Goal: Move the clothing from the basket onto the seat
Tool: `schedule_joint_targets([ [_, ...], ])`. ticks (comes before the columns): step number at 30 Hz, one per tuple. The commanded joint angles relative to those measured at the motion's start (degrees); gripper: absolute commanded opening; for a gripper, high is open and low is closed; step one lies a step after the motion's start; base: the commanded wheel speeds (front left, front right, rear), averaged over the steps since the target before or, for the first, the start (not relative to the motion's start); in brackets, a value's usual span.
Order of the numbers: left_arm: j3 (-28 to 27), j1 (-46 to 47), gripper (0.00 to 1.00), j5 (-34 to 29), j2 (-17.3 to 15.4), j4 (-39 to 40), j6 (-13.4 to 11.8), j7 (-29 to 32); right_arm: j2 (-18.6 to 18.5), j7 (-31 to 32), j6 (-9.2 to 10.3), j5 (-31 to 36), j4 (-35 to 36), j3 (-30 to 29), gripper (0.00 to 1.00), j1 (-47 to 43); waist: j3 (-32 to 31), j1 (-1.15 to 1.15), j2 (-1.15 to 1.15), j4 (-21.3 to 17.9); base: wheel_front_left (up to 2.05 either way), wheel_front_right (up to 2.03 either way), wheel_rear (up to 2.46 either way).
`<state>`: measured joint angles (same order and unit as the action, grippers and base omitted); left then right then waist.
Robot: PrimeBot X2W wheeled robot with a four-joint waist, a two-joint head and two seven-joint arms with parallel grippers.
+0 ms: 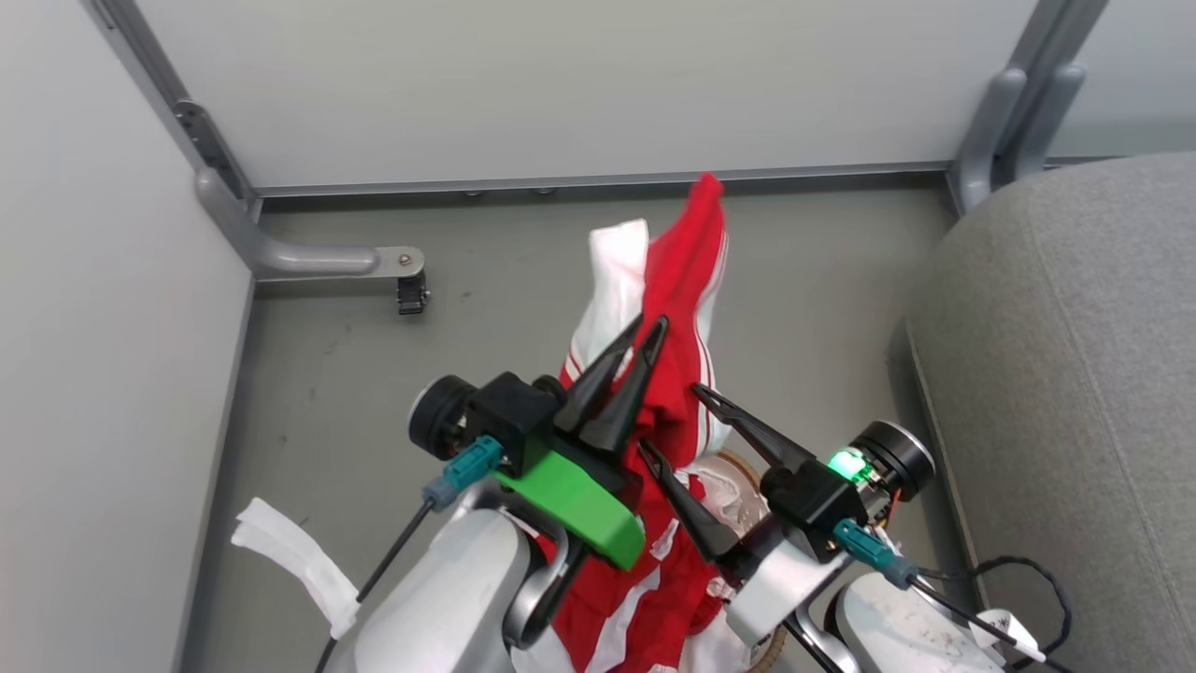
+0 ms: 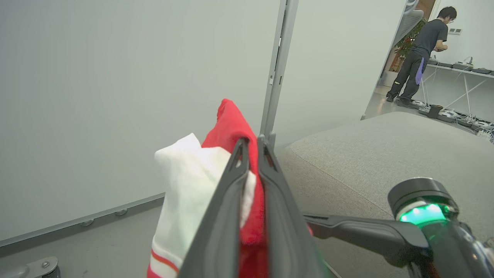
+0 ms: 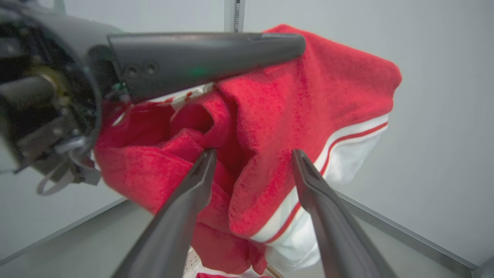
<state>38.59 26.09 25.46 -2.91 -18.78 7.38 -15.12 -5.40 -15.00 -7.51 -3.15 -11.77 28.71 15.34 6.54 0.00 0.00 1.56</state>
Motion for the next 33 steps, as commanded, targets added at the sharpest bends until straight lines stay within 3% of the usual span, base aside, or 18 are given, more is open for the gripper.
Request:
schedule_joint_targets([
  [1,0.89,-1.12,0.00,1.16,-0.06,0.37,0.13,-0.04,0.24,-0.26,0.04,0.60,-0.43,0.10,1.00,0.75,-1.00,0.00,0.00,1.96,0.00,0.00,0.00],
  [7,5.37,-1.80,0.00,5.06,-0.06,0.73,0.13,-0.04,1.79,-0.26,0.04,0.05,-3.05,0.65,1.00,3.21,-1.41,0.00,0.00,4.99,0.00,0.00,0.00],
  [8,5.90,-1.82,0.00,5.32,-0.03,0.79,0.13,-0.04,1.87,-0.26,0.04,-0.43,-3.77,0.85,0.77,3.26,-1.46,0.00,0.00,5.37,0.00,0.00,0.00],
  [9,6.38,-1.81,0.00,5.62,-0.03,0.94,0.13,-0.04,1.99,-0.26,0.04,-1.56,-4.72,1.57,0.00,3.34,-1.58,0.00,0.00,5.83,0.00,0.00,0.00],
  [16,6.73,-2.79,0.00,5.23,-0.04,1.08,-0.24,-0.02,2.27,-0.27,0.04,-5.19,-5.35,0.29,0.00,3.29,-1.86,0.00,0.00,5.46,0.00,0.00,0.00],
  [17,6.42,-2.96,0.16,4.94,-0.05,0.94,-0.32,-0.01,2.24,-0.27,0.04,-5.32,-5.18,0.10,0.00,3.07,-1.83,0.00,0.00,4.96,0.00,0.00,0.00],
  [20,5.39,-3.49,0.36,3.87,-0.06,0.51,-0.47,-0.01,2.22,-0.27,0.04,-5.73,-4.57,-0.59,0.00,2.20,-1.75,0.00,0.00,2.42,0.00,0.00,0.00],
  [22,4.68,-3.63,1.00,3.15,-0.06,0.63,-0.40,0.00,2.08,-0.27,0.04,-5.96,-4.01,-1.49,0.00,1.71,-1.50,0.00,0.00,0.42,0.00,0.00,0.00],
  [33,1.11,-4.81,1.00,-2.92,-0.10,-0.66,-0.04,-0.02,0.77,-0.27,0.05,-6.53,-1.90,-6.30,0.00,-1.51,0.57,0.00,0.00,-15.99,0.00,0.00,0.00],
])
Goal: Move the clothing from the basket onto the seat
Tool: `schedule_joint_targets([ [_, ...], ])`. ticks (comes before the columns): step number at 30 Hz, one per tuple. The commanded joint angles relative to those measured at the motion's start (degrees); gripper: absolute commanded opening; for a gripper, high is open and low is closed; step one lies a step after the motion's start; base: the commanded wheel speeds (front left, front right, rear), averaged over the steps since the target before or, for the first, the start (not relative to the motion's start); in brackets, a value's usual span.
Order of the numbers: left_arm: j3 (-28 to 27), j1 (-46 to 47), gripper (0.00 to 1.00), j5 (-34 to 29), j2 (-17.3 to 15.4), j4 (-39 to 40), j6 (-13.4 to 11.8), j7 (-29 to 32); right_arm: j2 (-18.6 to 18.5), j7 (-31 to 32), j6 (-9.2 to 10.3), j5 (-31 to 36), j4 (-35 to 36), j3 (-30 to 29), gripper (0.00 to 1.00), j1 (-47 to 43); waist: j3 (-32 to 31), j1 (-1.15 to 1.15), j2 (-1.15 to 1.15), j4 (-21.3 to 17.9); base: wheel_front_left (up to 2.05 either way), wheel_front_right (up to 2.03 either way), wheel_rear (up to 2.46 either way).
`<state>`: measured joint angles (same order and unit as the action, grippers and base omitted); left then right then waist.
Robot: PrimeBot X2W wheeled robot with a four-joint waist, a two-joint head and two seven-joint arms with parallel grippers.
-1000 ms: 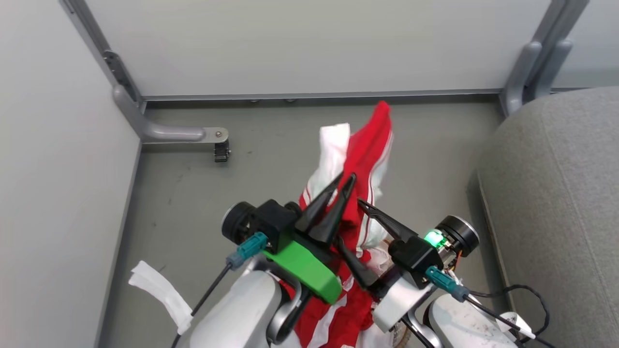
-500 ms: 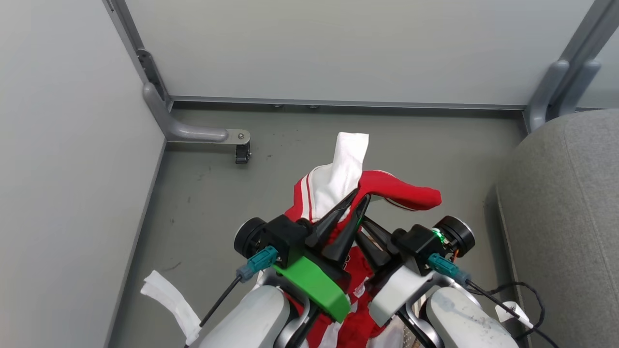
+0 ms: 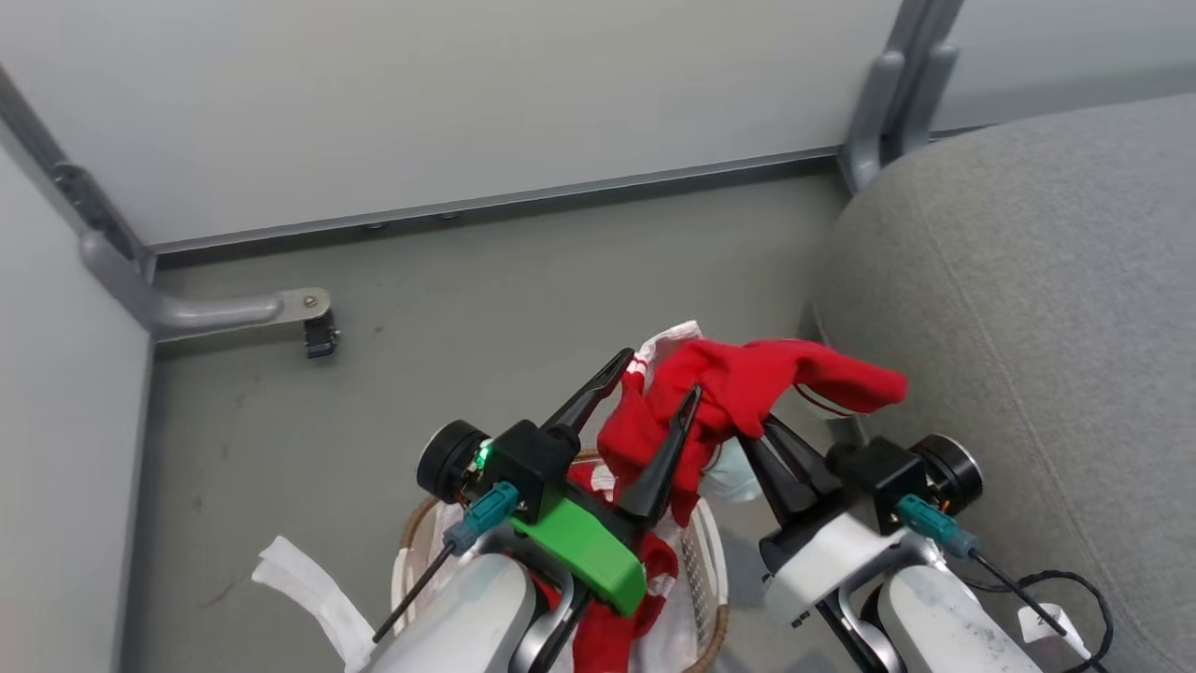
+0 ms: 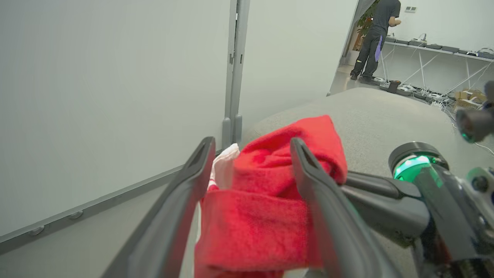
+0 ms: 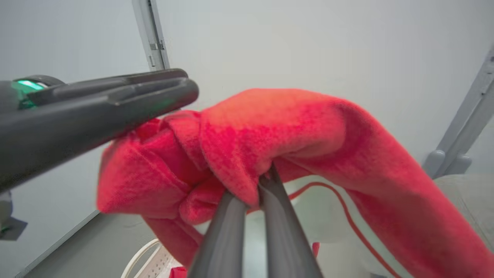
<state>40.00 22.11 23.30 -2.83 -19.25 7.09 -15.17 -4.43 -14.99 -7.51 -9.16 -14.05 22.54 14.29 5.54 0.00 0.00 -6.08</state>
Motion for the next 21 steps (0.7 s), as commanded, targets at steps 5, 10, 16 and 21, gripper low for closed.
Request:
schedule_joint_targets([
  [5,-1.53,-1.25,1.00,-1.63,-0.21,-0.64,0.34,0.03,-1.07,-0.28,0.04,-0.32,1.26,-2.43,0.00,-2.02,2.99,0.00,0.00,-15.68,0.00,0.00,0.00],
  [10,-1.69,-1.36,1.00,-1.53,-0.25,-1.23,0.38,0.03,-1.91,-0.28,0.04,-0.77,1.43,-5.89,0.00,-1.67,4.70,0.00,0.00,-20.36,0.00,0.00,0.00],
  [16,-0.66,0.94,1.00,-2.45,-0.58,-2.65,0.40,0.03,-3.86,-0.28,0.04,-0.24,1.93,-10.48,0.00,2.38,8.85,0.00,0.00,-22.11,0.00,0.00,0.00],
  [21,0.78,3.40,1.00,-3.14,-1.76,-3.84,0.41,0.03,-6.72,-0.28,0.04,1.93,1.95,-14.35,0.00,8.83,14.39,0.00,0.00,-20.94,0.00,0.00,0.00],
])
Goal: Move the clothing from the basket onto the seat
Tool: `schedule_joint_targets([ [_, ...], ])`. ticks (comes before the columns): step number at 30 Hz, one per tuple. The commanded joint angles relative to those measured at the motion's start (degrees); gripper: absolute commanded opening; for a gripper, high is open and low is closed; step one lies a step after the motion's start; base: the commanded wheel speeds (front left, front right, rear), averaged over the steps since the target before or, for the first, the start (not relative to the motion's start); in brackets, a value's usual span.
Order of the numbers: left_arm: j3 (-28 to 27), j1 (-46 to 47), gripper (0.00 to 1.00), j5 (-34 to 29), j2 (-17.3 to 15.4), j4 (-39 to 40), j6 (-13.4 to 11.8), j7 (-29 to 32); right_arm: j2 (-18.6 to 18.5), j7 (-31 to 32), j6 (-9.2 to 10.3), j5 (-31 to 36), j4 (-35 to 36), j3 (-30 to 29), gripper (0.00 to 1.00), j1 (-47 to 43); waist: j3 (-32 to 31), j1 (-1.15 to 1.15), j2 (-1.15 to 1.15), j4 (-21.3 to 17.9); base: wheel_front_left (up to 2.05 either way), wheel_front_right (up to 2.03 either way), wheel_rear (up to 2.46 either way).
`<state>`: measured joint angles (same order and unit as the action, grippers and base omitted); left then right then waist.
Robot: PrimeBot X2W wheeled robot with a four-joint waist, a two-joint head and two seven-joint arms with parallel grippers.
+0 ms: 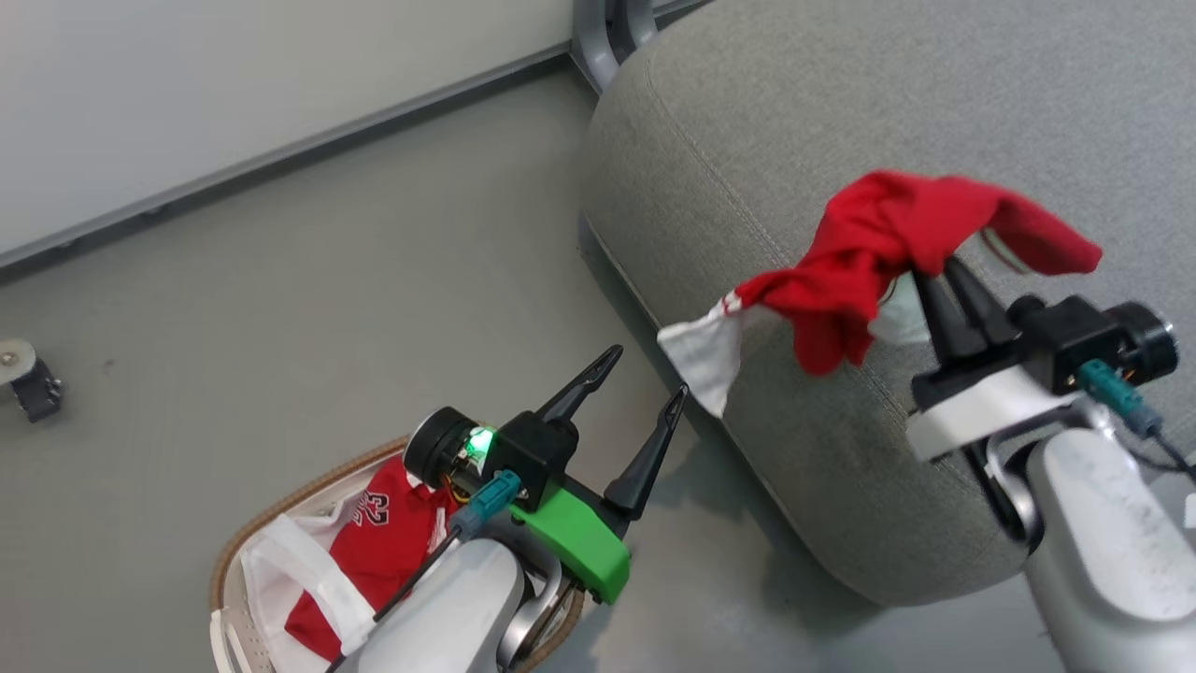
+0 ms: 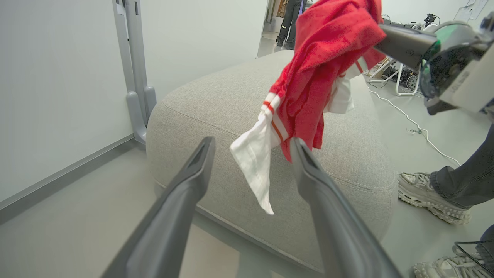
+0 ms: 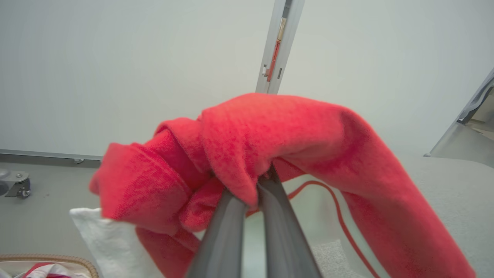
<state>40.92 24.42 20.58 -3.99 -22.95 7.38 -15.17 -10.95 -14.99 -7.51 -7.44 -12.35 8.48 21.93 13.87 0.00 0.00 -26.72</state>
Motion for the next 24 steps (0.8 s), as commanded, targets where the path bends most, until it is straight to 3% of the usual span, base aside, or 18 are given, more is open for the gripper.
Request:
schedule_joint_targets([
  [1,0.10,1.66,1.00,-0.49,-0.82,-0.33,0.12,0.03,-0.86,-0.28,0.04,0.73,-0.06,-0.85,0.00,2.55,6.95,0.00,0.00,0.06,0.00,0.00,0.00],
  [13,2.38,8.51,1.00,-1.45,-3.18,-1.63,0.12,0.03,-12.30,-0.27,0.05,6.45,-8.06,-8.07,0.00,23.75,20.71,0.00,0.00,4.94,0.00,0.00,0.00],
  [24,2.54,13.15,1.00,-2.55,-4.37,-1.33,0.12,0.03,-17.28,-0.27,0.05,11.41,-19.63,-17.66,0.00,33.33,28.57,0.00,0.00,8.45,0.00,0.00,0.00],
])
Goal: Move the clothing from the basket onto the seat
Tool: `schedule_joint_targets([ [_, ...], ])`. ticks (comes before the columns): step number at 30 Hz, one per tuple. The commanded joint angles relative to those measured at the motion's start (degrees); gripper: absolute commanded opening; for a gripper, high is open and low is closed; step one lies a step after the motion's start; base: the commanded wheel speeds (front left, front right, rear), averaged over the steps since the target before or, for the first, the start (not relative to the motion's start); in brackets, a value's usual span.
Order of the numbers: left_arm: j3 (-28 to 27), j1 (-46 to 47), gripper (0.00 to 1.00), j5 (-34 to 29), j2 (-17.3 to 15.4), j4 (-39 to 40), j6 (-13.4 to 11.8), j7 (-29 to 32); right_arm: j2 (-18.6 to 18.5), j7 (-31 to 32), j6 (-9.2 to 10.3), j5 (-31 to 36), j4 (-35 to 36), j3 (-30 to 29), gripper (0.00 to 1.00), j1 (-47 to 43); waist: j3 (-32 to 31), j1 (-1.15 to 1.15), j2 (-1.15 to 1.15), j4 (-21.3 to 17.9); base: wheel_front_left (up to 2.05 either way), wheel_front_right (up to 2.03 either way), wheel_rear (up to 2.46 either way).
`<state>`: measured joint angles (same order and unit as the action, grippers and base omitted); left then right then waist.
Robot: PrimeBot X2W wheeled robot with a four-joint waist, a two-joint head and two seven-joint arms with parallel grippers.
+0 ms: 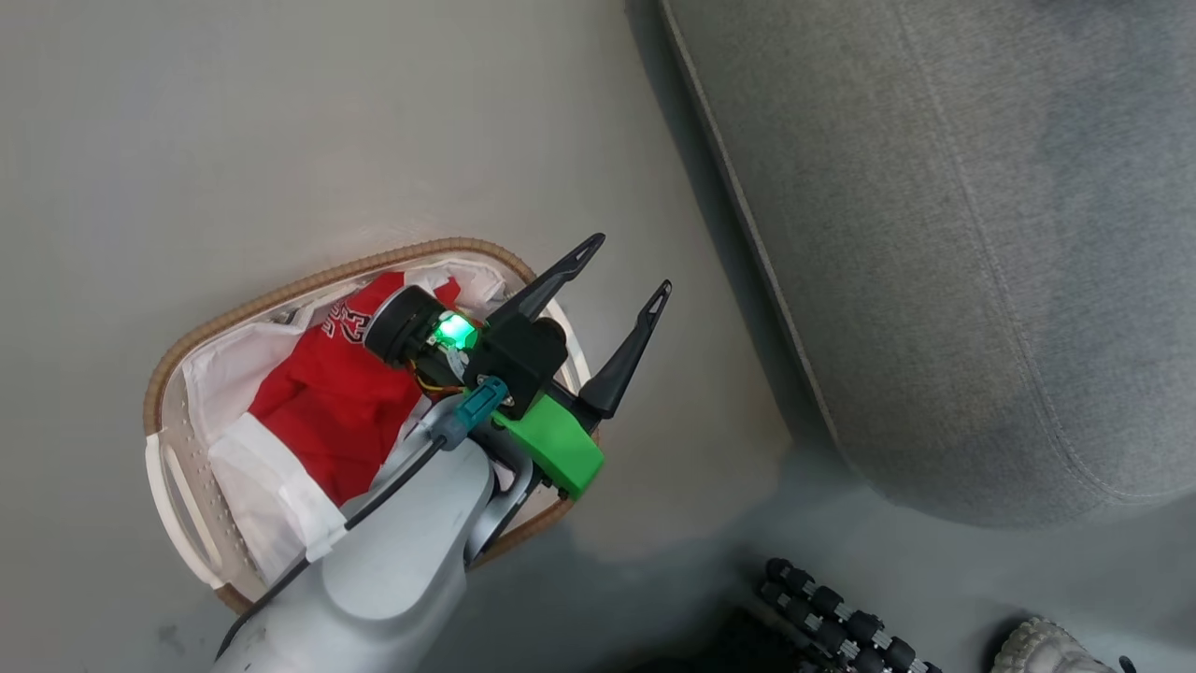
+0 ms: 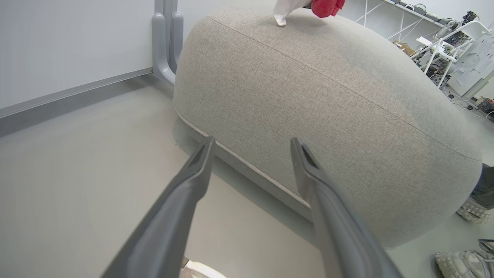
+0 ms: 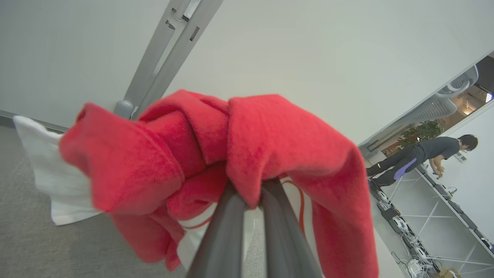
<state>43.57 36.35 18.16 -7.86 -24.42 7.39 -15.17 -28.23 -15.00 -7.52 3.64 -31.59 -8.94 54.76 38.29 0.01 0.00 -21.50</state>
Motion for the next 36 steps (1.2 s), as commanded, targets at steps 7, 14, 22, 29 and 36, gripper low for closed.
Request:
schedule_joint_targets([
  [7,-0.97,2.00,1.00,-0.62,-0.74,-0.58,0.11,0.03,3.69,-0.26,0.06,2.15,-6.42,-8.02,0.00,-3.97,5.54,-0.01,0.00,4.55,0.00,0.00,0.00],
  [14,-3.83,1.25,1.00,-0.90,-0.41,-1.73,0.12,0.03,7.98,-0.26,0.06,1.41,-4.92,-11.87,1.00,-12.77,2.20,-0.01,0.00,4.88,0.00,0.00,0.00],
  [22,-10.42,-3.16,1.00,-1.82,0.73,-1.50,0.11,0.03,10.68,-0.26,0.06,-2.53,0.44,-13.10,1.00,-21.56,-4.67,-0.01,0.00,6.31,0.00,0.00,0.00],
  [29,-19.39,-9.47,1.00,-2.17,1.75,0.01,-0.22,0.04,15.04,-0.26,0.06,-4.27,5.25,-8.82,1.00,-26.96,-11.54,-0.01,0.00,8.23,0.00,0.00,0.00],
  [36,-28.03,-15.58,1.00,-4.27,3.04,3.11,-0.62,0.04,19.33,-0.26,0.06,-7.06,8.38,-2.69,1.00,-29.83,-17.50,-0.01,0.00,12.77,0.00,0.00,0.00],
])
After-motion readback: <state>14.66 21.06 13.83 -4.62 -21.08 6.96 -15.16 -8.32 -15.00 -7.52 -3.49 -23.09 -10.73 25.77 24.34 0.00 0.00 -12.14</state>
